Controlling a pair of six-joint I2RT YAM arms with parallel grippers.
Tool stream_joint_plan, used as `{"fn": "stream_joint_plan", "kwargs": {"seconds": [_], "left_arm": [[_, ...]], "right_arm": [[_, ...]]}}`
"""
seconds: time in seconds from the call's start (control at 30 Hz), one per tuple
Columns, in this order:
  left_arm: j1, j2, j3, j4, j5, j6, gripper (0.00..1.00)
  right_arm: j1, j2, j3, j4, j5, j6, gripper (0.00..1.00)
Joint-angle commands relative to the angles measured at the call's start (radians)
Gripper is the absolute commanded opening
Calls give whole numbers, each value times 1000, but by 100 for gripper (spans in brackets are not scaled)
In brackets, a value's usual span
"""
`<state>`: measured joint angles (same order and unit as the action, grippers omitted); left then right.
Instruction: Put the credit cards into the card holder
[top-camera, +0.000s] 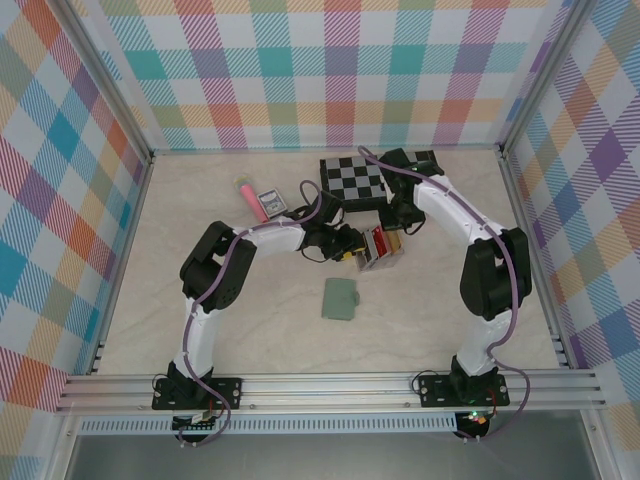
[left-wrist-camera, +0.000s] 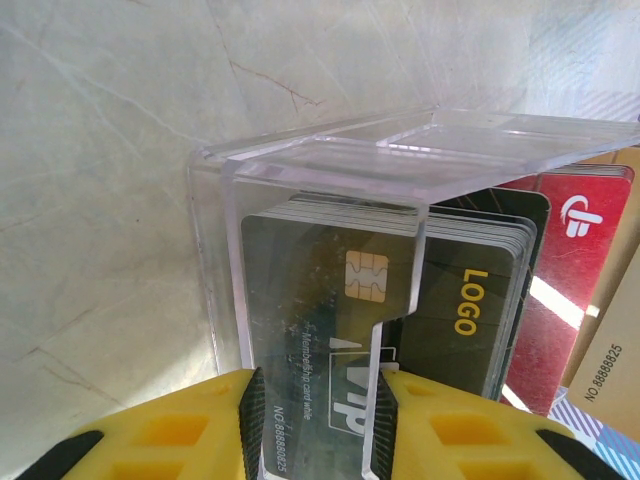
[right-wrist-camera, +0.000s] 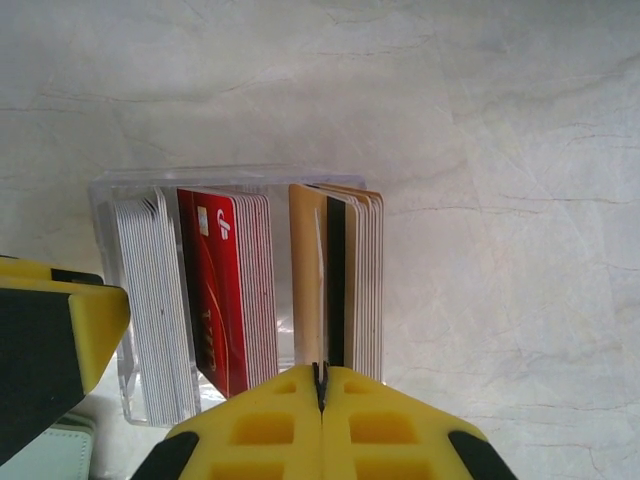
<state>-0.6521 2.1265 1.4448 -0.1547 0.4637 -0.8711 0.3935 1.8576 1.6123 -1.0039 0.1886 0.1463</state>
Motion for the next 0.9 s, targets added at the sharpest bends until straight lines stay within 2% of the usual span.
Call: {"fn": "stream_joint_plan", "kwargs": {"seconds": [0.0,0.47,0.63,0.77,0.87], "left_arm": [[3,22,0,-73,-5,11,35],[3,-147,-99,-13,-36,33,48],[5,-288,-200,27,-64,37,57],[7,-427,-313,150,-32,2,69],[21,-499,-388,285,44,-40,74]], "right_arm": [[4,-17,27,-36,-43,37,2],[-4,-257,-69,55,-146,161,1],[-14,-355,-159,114,-307,219,1],[-20,-452,-270,218,-442,308,1],[-31,-497,-335,292,-542,362,1]]}}
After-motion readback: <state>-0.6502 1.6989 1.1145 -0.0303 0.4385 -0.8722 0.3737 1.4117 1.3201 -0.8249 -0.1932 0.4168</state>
